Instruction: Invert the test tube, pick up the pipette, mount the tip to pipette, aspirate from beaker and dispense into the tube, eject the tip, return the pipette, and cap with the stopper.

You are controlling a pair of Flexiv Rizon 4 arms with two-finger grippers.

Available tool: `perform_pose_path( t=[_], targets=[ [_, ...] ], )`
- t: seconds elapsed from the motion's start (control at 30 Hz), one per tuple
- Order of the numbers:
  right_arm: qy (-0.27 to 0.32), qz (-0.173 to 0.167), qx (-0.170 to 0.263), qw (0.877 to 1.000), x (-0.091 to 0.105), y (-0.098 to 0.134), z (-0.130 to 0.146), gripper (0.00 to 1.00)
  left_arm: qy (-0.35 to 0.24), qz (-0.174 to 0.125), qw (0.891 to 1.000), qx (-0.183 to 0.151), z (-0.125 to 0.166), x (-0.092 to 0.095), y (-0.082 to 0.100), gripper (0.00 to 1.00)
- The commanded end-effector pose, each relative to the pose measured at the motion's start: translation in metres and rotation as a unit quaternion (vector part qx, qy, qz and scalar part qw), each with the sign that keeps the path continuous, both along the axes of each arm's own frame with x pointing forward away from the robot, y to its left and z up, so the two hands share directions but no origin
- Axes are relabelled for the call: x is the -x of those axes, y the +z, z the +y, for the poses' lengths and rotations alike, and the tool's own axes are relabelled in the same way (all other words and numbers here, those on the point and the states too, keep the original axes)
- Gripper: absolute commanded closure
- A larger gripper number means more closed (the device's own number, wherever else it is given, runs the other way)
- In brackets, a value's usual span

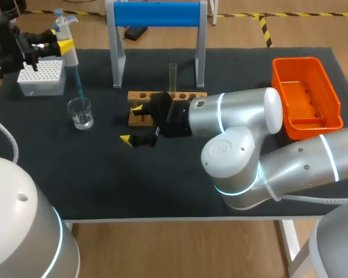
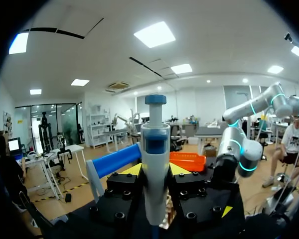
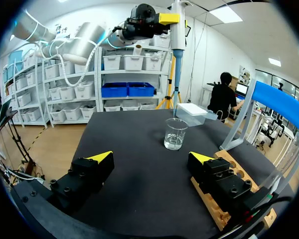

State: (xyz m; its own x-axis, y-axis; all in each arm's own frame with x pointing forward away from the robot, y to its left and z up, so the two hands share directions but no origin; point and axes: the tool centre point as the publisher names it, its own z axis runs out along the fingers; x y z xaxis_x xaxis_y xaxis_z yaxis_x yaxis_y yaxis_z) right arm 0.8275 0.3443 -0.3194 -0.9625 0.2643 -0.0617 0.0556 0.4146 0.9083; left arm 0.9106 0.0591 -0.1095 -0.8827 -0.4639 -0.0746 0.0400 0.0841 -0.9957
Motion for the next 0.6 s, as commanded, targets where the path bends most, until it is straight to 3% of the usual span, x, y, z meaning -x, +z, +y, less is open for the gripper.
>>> perform_pose_path(
  t=[0.03,0.6],
  targets=[
    [0.001,0.0,-0.002,1.0,0.0,0.0,-0.002,0.0,-0.003,-0.005,1.0,0.006,0.005,-0.007,-0.01,1.0],
    [0.001,0.0,-0.002,1.0,0.0,0.0,-0.002,0.0,-0.001,-0.003,1.0,0.008,0.016,-0.023,-0.033,1.0]
  ],
)
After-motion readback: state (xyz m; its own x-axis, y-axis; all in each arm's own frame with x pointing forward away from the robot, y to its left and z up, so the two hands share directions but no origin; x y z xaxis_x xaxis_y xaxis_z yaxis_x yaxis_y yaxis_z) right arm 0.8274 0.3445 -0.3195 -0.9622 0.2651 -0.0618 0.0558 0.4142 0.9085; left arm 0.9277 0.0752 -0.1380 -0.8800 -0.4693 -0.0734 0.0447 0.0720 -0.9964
